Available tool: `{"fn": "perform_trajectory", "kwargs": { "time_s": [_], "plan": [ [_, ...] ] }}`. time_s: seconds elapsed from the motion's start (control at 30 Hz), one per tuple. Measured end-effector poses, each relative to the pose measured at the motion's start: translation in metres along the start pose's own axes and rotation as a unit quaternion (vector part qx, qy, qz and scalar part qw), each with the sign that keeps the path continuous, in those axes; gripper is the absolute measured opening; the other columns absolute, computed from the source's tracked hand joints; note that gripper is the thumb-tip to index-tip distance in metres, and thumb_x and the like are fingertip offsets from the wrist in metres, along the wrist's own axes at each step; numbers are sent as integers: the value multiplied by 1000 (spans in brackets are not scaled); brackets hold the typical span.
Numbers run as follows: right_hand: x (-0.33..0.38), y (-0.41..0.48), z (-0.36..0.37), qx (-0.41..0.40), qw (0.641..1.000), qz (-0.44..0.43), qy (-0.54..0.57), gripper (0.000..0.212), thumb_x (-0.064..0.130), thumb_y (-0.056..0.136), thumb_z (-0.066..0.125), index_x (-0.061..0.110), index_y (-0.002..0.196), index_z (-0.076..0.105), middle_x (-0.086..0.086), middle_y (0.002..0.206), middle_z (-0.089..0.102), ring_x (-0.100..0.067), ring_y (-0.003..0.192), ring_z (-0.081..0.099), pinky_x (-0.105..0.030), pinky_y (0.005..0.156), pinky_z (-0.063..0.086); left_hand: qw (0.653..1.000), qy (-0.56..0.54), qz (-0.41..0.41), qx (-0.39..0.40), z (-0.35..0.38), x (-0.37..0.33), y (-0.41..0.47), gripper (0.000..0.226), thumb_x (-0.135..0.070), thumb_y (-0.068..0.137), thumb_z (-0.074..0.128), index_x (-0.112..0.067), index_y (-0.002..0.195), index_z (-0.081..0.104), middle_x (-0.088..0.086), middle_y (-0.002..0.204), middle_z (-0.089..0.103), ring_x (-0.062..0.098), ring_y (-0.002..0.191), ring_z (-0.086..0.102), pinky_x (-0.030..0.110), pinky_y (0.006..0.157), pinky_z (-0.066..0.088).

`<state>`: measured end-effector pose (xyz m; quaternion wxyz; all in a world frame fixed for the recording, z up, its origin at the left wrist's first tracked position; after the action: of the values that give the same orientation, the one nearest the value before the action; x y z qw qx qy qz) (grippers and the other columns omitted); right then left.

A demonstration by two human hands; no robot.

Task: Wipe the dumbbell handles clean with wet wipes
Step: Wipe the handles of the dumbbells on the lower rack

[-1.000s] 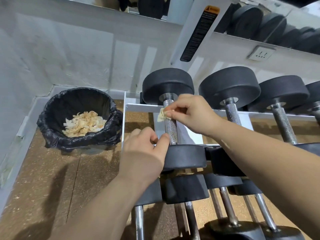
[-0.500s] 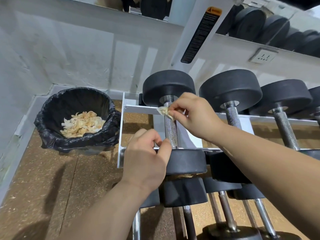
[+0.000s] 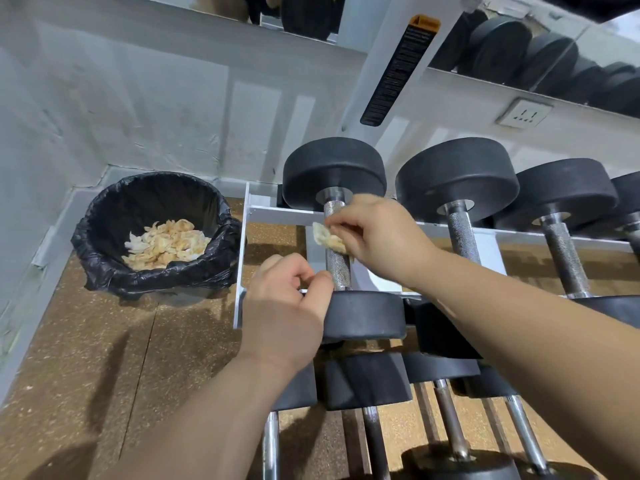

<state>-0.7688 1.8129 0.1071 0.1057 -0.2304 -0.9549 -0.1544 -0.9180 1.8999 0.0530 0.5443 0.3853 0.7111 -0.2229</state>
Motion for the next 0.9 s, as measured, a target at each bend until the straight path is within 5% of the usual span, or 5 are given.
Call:
{"fn": "perform_trajectory", "kwargs": {
  "time_s": [0.2,0.37,0.57,0.7,0.9],
  "plan": [
    [2,-22,-12,61,994,-15,89,22,22,92,61,18,109,75,12,85,52,-5,75,57,-25,74,51,1000,7,-2,-4,1,2,0,32,-48,79,50,-23,60,44,-6,69,41,20,73,45,33,65,31],
    [-3,-19,-9,143,981,6,130,25,20,82,82,16,106,78,17,83,55,-4,75,58,-14,70,47,1000,0,0,-8,1,2,0,32,-49,78,51,-25,59,44,-6,68,42,17,73,46,31,65,31],
    [-3,4,-3,12,999,-16,36,3,14,82,76,14,84,78,7,77,56,-11,71,57,-24,67,43,1000,-3,-3,-15,1,2,-1,33,-51,77,48,-24,59,42,-7,68,41,18,74,46,32,65,33],
    [-7,12,-2,-60,997,41,-8,13,21,86,71,15,95,79,-4,81,60,-25,76,61,-35,68,51,1000,-11,-2,-14,1,3,-1,32,-50,78,48,-25,59,43,-6,68,43,19,74,47,34,66,36],
    [-6,-17,-9,146,985,-23,86,36,12,91,70,18,127,69,6,90,55,2,80,53,-10,79,39,1000,-27,-9,-11,2,6,0,34,-48,79,48,-19,62,48,-6,69,43,19,73,47,35,65,38]
  ]
}}
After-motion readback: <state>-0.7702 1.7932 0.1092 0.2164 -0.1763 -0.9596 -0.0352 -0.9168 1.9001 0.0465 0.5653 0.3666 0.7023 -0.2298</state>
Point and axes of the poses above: each hand's wrist, its own y-axis towards the middle knuckle, its own z-axis out of the palm, x = y × z, the point moved 3 cm from there along y, towards the middle knuckle
